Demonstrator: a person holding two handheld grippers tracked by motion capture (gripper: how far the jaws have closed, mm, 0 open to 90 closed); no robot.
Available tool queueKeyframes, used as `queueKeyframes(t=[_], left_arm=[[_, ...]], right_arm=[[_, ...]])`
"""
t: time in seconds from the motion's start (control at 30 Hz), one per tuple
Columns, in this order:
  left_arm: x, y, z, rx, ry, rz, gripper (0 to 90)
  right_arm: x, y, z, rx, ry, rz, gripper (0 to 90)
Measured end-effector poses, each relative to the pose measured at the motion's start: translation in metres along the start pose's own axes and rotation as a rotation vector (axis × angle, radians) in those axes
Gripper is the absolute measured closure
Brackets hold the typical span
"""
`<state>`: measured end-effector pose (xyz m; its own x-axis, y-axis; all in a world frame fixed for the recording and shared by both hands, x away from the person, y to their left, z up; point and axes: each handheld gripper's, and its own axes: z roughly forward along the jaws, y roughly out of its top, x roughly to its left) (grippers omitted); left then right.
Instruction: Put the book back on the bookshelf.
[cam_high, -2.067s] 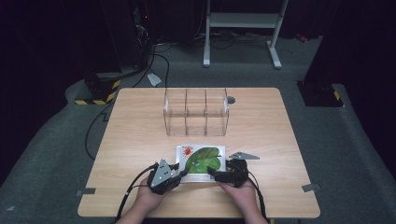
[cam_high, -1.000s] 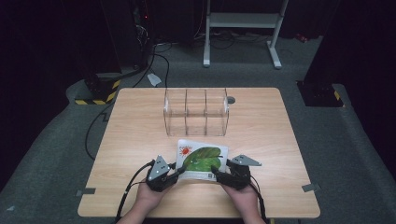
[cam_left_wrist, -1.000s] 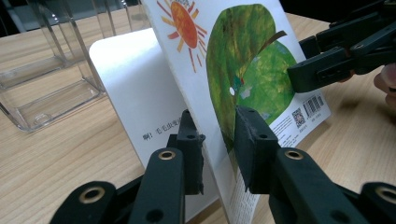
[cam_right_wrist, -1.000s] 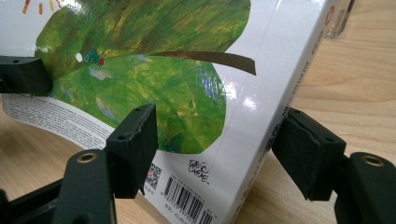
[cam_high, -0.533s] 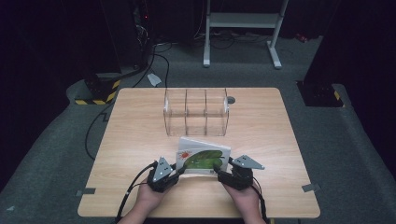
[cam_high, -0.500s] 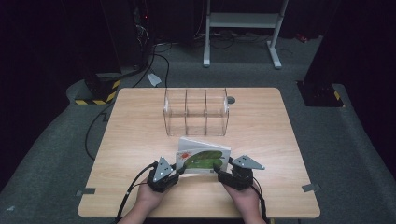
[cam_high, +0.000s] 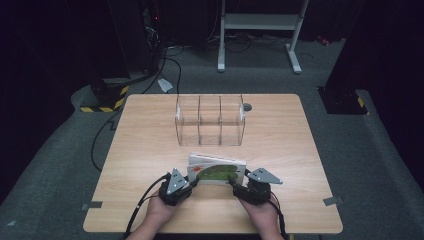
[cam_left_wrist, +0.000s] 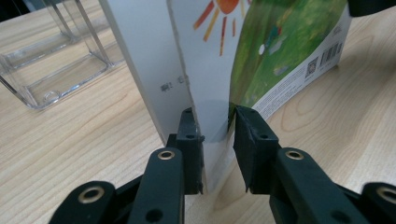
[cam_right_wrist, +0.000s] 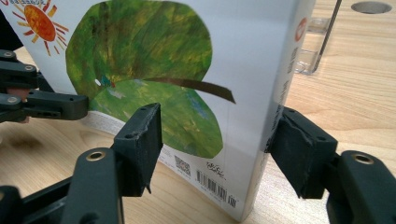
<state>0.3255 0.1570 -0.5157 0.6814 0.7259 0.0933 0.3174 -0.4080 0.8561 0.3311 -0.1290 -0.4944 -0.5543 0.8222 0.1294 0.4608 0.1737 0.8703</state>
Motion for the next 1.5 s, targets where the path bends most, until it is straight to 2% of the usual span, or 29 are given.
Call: queueKeyframes(t=[0.3, 0.5, 0.6, 0.9, 1.1, 1.3, 1.43, 1.5], left_arm=[[0.001, -0.004, 0.001, 0.022, 0.010, 0.013, 66.5], [0.007, -0.005, -0.002, 0.016, 0.022, -0.014, 59.1], [0.010, -0.005, -0.003, 0.022, 0.013, -0.036, 56.4], [0.018, -0.008, -0.011, 0.018, 0.039, -0.058, 47.1], [0.030, -0.015, -0.019, 0.020, 0.072, -0.094, 45.4], [0.043, -0.023, -0.026, 0.053, 0.110, -0.136, 42.7], [0.051, -0.030, -0.030, 0.070, 0.159, -0.176, 42.8], [0.054, -0.032, -0.031, 0.088, 0.182, -0.178, 42.3]], right_arm=[[0.005, -0.003, -0.010, -0.009, 0.015, -0.037, 37.9], [0.005, -0.003, -0.014, -0.022, 0.030, -0.048, 38.1], [0.004, -0.003, -0.014, -0.020, 0.032, -0.048, 38.0], [0.000, -0.001, -0.015, -0.030, 0.042, -0.055, 37.3], [-0.001, 0.003, -0.011, -0.035, 0.064, -0.071, 37.2], [0.001, 0.007, -0.006, -0.042, 0.085, -0.104, 37.6], [0.000, 0.009, -0.003, -0.042, 0.105, -0.100, 37.1], [-0.001, 0.011, -0.001, -0.048, 0.112, -0.108, 36.1]])
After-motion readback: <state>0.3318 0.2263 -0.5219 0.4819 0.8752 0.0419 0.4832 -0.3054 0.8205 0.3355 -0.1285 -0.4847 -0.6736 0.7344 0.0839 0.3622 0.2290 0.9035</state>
